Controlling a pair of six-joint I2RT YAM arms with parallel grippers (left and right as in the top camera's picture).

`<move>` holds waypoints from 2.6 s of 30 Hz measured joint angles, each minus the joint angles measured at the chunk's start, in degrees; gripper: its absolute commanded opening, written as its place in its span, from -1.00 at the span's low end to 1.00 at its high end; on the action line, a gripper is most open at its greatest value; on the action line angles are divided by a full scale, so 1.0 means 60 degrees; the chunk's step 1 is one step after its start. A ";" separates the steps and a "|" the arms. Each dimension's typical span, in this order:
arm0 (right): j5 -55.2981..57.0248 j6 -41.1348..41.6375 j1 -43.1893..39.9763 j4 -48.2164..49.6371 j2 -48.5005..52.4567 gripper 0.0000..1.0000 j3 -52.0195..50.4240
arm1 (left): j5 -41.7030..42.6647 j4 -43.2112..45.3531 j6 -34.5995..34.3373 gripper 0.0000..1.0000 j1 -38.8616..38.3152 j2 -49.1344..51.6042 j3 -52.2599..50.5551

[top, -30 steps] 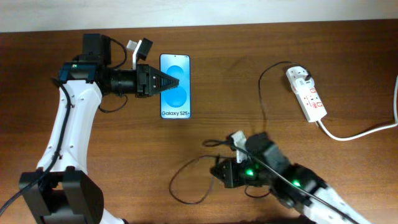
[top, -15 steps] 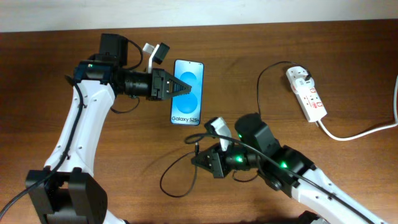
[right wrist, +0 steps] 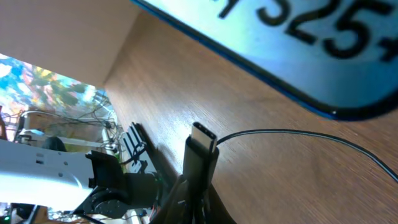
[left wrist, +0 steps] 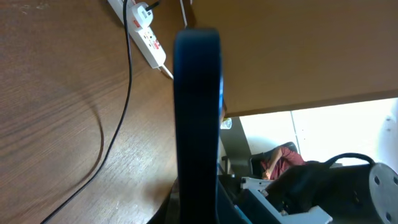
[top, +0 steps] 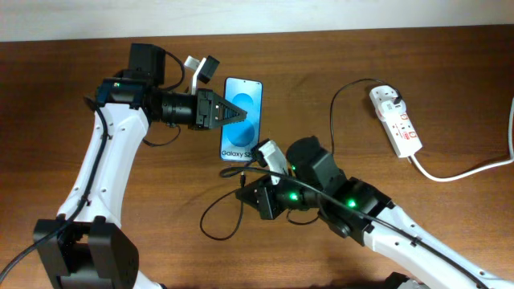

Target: Plug charger to phone and switch on socket

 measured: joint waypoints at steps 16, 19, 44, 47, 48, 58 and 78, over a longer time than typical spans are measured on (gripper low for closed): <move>0.0102 -0.0055 0.0055 -0.0299 0.0750 -0.91 0.0663 | -0.0652 0.0000 0.0000 -1.00 -0.0535 0.0000 0.0000; -0.0131 -0.0262 0.0055 -0.0823 0.0750 -0.91 0.0696 | -0.0637 0.0000 0.0007 -1.00 -0.0415 0.0000 0.0000; -0.0882 -0.0364 -0.0495 -0.0076 0.0922 -0.92 0.0714 | 0.0055 -0.0106 0.0648 -1.00 0.0076 0.0000 0.0000; -0.0987 -0.0321 -0.0495 -0.0029 0.0973 -0.92 0.0714 | 0.0084 -0.0106 0.0648 -1.00 0.0073 0.0000 0.0000; -0.0987 -0.0317 -0.0495 0.0025 0.0973 -0.91 0.0714 | 0.0084 -0.0106 0.0648 -1.00 0.0076 0.0000 0.0000; -0.1056 -0.0284 -0.0495 0.0291 0.1053 -0.91 0.0714 | 0.0084 -0.0106 0.0648 -1.00 0.0076 0.0000 0.0000; -0.1271 0.0069 -0.0568 0.0444 0.1056 -0.92 0.0710 | 0.0200 -0.0448 0.1078 -1.00 0.0076 0.0000 0.0004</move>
